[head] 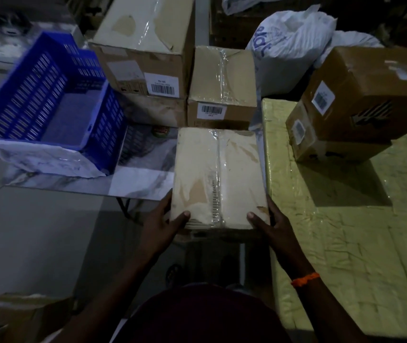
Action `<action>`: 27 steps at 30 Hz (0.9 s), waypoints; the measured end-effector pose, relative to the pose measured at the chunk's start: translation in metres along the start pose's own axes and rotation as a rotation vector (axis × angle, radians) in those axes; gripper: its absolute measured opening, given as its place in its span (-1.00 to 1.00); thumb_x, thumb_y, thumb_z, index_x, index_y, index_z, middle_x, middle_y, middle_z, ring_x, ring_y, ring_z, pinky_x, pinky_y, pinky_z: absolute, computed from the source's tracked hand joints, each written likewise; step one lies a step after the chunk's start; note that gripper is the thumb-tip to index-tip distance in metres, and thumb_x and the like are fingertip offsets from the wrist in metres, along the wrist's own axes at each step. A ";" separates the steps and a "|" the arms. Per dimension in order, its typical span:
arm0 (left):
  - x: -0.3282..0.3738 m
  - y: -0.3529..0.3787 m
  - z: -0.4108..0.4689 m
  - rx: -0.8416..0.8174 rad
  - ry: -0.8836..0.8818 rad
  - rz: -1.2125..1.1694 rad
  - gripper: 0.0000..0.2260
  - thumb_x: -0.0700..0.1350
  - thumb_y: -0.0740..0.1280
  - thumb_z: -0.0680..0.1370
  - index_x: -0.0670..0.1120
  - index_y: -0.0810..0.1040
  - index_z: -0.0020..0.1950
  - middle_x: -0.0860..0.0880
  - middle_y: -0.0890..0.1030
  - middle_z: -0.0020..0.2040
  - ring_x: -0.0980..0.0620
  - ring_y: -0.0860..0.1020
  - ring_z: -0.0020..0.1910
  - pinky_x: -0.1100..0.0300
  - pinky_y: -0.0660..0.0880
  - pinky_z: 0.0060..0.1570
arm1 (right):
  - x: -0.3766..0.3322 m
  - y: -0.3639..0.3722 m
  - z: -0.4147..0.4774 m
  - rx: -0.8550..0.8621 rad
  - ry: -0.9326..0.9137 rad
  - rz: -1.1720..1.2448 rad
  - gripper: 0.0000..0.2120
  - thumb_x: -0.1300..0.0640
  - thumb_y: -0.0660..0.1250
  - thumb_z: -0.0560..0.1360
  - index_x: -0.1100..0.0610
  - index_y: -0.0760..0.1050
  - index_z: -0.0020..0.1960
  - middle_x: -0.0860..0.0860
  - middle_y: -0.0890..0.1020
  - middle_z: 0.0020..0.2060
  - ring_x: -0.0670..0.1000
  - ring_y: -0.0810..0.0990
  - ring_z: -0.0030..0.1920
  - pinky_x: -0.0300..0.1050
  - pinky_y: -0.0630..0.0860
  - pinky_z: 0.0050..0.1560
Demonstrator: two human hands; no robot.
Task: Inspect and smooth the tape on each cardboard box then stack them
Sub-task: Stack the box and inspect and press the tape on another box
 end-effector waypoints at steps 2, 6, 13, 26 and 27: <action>0.020 -0.002 0.001 0.001 0.044 -0.019 -0.42 -0.01 0.50 0.53 0.08 0.43 0.54 0.15 0.61 0.33 0.18 0.57 0.30 0.10 0.62 0.17 | -0.015 -0.009 -0.008 0.003 -0.018 0.023 -0.31 -0.03 0.53 0.51 -0.12 0.34 0.58 -0.15 0.58 0.39 -0.13 0.55 0.39 0.08 0.47 0.44; 0.067 -0.005 0.009 -0.029 0.181 -0.029 -0.41 0.02 0.49 0.51 0.09 0.43 0.53 0.22 0.60 0.31 0.28 0.56 0.27 0.25 0.59 0.14 | -0.049 -0.022 -0.023 0.084 -0.102 0.061 -0.36 0.08 0.49 0.54 -0.15 0.37 0.55 -0.12 0.60 0.37 -0.06 0.57 0.37 0.14 0.49 0.41; 0.136 -0.003 0.065 -0.061 0.350 0.025 -0.43 -0.01 0.49 0.52 -0.09 0.41 0.48 0.16 0.55 0.32 0.38 0.50 0.29 0.36 0.52 0.18 | -0.102 -0.034 0.004 0.288 -0.235 0.158 -0.39 0.07 0.49 0.53 0.01 0.41 0.54 -0.02 0.63 0.34 0.02 0.60 0.34 0.20 0.50 0.41; 0.259 0.016 0.279 -0.200 0.576 0.750 0.22 0.05 0.64 0.34 -0.23 -0.19 0.65 -0.23 0.16 0.63 -0.12 0.22 0.57 0.42 0.15 0.44 | -0.201 -0.081 0.236 0.208 -0.300 0.177 -0.46 -0.01 0.51 0.53 -0.04 0.48 0.48 -0.18 0.70 0.20 -0.09 0.65 0.25 0.11 0.53 0.36; 0.260 0.015 0.296 -0.201 0.555 0.845 0.25 0.10 0.64 0.33 -0.22 -0.19 0.66 -0.26 0.13 0.64 -0.19 0.20 0.59 0.19 0.17 0.53 | -0.205 -0.080 0.253 0.176 -0.302 0.201 -0.44 0.01 0.52 0.52 -0.02 0.47 0.49 -0.09 0.68 0.26 0.00 0.64 0.29 0.17 0.52 0.38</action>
Point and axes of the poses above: each hand's wrist, its own z-axis towards the middle knuckle, its own y-axis out of the palm, x = y × z, the point moved 4 cm from there along z, towards the middle knuckle
